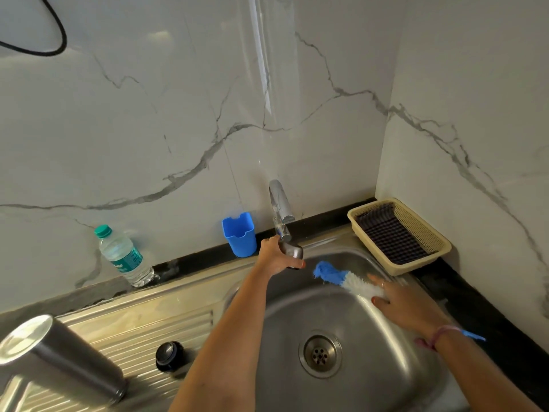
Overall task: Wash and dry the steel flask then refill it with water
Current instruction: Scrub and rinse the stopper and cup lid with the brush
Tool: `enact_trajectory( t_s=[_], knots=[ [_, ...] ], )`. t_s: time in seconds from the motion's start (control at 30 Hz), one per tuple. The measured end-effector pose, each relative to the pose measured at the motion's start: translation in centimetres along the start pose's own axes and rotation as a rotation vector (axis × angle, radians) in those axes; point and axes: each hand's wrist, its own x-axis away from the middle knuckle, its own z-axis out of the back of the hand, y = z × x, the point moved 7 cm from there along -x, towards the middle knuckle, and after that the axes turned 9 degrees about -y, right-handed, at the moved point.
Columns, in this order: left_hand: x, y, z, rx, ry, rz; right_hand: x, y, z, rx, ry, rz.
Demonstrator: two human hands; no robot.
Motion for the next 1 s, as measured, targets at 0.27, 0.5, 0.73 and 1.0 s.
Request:
enact_trajectory(
  t_s=[0.27, 0.5, 0.73, 1.0],
  knots=[
    [3.2, -5.6, -2.0, 0.190, 0.125, 0.091, 1.3, -0.6, 0.4, 0.054, 0.025, -0.029],
    [7.9, -7.6, -2.8, 0.261, 0.240, 0.116, 2.3, -1.9, 1.1, -0.006, 0.134, 0.039],
    [10.7, -9.0, -5.5, 0.442, 0.305, 0.154, 3.2, -3.0, 0.1, -0.052, 0.099, 0.084],
    [13.4, -9.5, -6.3, 0.411, 0.407, 0.191, 2.9, -3.3, -1.6, -0.162, 0.019, 0.134]
  ],
)
